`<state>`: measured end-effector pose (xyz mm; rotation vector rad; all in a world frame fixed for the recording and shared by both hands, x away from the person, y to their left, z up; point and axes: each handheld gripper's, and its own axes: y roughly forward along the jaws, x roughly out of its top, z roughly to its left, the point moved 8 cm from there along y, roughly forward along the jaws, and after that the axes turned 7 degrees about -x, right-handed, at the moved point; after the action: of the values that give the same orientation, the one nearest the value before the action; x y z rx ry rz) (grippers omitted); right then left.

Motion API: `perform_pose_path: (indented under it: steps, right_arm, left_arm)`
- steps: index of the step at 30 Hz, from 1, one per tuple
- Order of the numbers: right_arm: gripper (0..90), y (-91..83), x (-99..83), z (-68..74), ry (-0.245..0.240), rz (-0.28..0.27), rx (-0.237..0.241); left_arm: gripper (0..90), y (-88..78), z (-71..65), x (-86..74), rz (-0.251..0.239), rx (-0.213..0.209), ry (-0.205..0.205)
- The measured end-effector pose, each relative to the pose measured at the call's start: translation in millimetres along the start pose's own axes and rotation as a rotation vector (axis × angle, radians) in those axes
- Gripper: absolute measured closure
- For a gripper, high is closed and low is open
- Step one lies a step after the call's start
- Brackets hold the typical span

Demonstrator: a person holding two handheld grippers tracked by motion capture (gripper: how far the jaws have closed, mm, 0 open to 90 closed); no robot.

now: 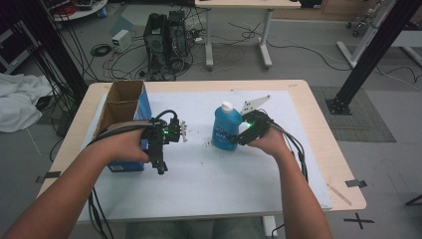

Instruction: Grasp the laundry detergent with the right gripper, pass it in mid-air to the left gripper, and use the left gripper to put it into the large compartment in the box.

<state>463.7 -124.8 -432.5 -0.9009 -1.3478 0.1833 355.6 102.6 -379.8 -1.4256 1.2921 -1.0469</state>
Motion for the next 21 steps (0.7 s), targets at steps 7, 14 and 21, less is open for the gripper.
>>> perform_pose_path:
  steps: [7,14,21]
  right_arm:
    - [12.3,5.5,2.1,1.2,0.006,-0.017,-0.001]
    - [12.4,9.9,4.5,3.8,0.002,-0.034,-0.008]
    - [12.9,15.6,4.4,5.1,0.002,-0.037,-0.005]
  left_arm:
    - [5.7,0.2,-0.8,-0.8,0.000,0.000,-0.006]
    - [5.7,2.6,0.2,-2.4,0.000,-0.005,-0.010]
    - [5.7,3.1,0.9,-1.7,-0.002,-0.004,-0.009]
